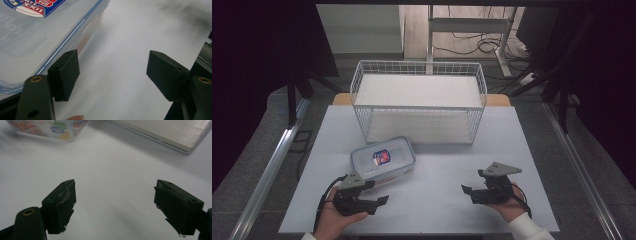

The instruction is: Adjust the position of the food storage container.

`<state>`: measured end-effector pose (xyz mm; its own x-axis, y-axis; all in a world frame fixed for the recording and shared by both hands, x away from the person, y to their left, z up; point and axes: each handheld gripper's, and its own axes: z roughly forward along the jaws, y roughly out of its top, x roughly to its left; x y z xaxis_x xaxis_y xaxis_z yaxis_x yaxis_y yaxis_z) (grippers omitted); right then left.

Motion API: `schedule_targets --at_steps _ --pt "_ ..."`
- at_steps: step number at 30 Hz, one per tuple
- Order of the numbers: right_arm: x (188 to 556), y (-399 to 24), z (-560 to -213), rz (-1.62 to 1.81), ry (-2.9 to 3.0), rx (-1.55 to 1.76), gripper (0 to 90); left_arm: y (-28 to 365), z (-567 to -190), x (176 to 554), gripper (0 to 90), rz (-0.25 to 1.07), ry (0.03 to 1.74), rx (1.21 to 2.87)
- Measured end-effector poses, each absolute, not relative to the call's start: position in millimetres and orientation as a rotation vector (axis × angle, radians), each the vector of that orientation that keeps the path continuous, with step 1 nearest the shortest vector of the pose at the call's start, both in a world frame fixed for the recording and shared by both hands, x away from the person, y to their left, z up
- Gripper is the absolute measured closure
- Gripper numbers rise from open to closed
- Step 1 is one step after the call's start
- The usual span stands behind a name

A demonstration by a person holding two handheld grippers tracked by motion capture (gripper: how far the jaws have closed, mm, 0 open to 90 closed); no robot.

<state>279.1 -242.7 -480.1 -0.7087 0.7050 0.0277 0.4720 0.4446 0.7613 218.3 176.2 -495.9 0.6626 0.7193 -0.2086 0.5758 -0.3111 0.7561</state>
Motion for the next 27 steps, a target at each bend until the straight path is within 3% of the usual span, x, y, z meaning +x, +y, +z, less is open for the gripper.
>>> schedule_targets --at_steps 27 --pt "285 -239 -482 1.140 2.446 0.970 20.9 182 -479 220 26.1 0.219 0.992 1.950"
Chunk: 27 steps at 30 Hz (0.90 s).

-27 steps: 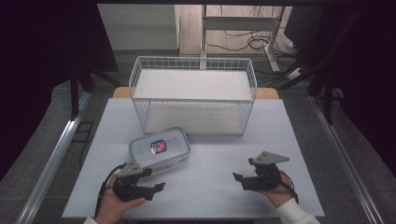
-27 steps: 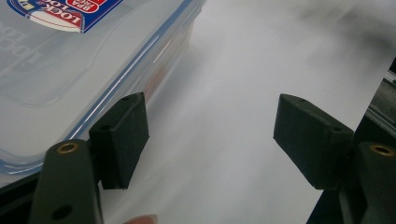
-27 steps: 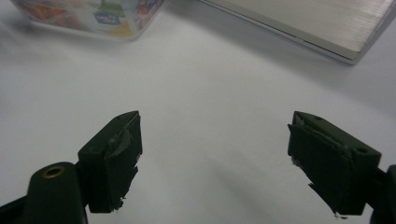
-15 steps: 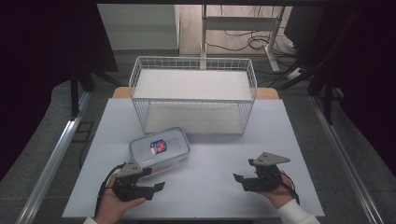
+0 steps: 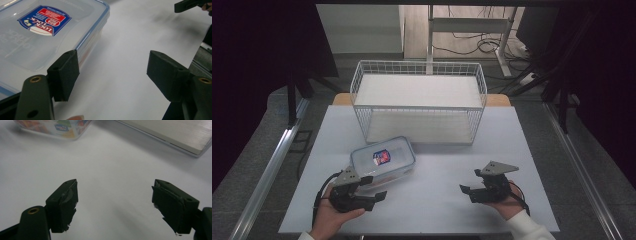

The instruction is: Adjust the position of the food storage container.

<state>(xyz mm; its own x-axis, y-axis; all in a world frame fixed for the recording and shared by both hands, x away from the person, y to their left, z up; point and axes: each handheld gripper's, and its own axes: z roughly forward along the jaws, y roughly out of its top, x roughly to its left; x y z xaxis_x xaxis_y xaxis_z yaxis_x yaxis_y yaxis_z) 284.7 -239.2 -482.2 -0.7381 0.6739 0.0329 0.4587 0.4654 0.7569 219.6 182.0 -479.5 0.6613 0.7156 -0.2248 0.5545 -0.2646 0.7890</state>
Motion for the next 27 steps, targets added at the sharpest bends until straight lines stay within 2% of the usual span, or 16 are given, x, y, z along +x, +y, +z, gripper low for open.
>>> schedule_targets --at_steps 10,21,27 --pt "280 -239 -481 1.143 2.456 0.958 21.4 187 -457 228 26.1 0.222 0.945 1.897" --pt "278 -238 -473 1.136 2.423 0.966 21.6 190 -448 254 26.9 0.206 0.994 1.879" --pt "282 -234 -475 1.140 2.441 0.966 21.7 195 -444 271 31.1 0.225 1.011 1.883"
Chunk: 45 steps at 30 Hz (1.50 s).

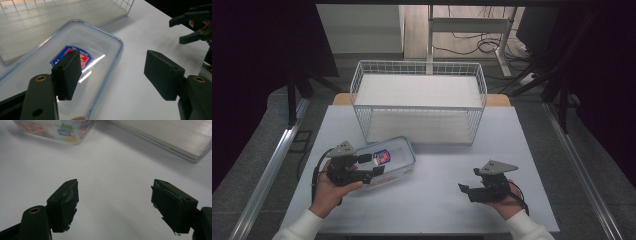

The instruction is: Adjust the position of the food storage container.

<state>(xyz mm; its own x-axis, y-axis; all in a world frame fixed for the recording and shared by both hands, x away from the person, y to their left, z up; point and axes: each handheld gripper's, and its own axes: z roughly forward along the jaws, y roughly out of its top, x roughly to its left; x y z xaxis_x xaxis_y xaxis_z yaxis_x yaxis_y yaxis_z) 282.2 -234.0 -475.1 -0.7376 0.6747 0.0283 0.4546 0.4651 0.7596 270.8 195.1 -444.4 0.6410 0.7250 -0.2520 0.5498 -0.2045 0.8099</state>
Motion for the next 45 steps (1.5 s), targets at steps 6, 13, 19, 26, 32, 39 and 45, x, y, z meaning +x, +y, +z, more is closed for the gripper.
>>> schedule_targets --at_steps 6,13,19,26,32,39,45 --pt "282 -233 -475 1.141 2.445 0.965 21.9 198 -443 291 33.8 0.247 1.043 1.907" --pt "283 -235 -476 1.130 2.438 0.971 22.3 203 -444 312 42.2 0.277 1.070 1.935" --pt "283 -235 -477 1.113 2.447 0.967 22.4 205 -445 336 57.8 0.294 1.109 1.979" --pt "284 -234 -478 1.105 2.445 0.974 22.6 203 -451 364 81.0 0.331 1.160 2.042" --pt "285 -234 -478 1.102 2.442 0.979 22.6 196 -458 383 89.9 0.362 1.154 2.135" --pt "286 -233 -479 1.086 2.446 0.975 22.6 194 -470 399 90.0 0.358 1.176 2.179" --pt "286 -233 -480 1.082 2.444 0.979 22.6 184 -472 402 90.0 0.347 1.161 2.205"
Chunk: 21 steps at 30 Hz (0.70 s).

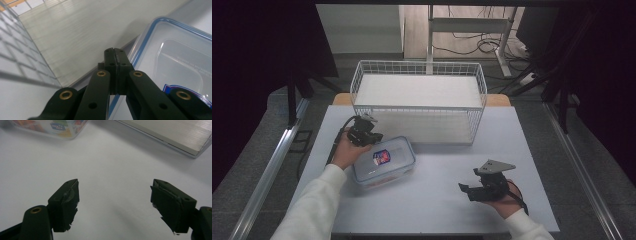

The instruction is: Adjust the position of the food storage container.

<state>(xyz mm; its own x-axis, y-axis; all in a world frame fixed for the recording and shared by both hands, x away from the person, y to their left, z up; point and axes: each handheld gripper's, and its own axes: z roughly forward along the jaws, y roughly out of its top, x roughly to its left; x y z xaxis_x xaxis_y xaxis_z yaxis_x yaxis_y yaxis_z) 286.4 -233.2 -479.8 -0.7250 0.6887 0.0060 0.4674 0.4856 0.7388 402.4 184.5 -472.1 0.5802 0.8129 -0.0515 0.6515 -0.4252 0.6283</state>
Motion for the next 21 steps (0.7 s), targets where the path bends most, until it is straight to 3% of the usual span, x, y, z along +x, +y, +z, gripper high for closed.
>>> schedule_targets --at_steps 21 --pt "286 -232 -480 1.071 2.450 0.969 22.6 168 -471 400 90.0 0.297 1.060 2.307"
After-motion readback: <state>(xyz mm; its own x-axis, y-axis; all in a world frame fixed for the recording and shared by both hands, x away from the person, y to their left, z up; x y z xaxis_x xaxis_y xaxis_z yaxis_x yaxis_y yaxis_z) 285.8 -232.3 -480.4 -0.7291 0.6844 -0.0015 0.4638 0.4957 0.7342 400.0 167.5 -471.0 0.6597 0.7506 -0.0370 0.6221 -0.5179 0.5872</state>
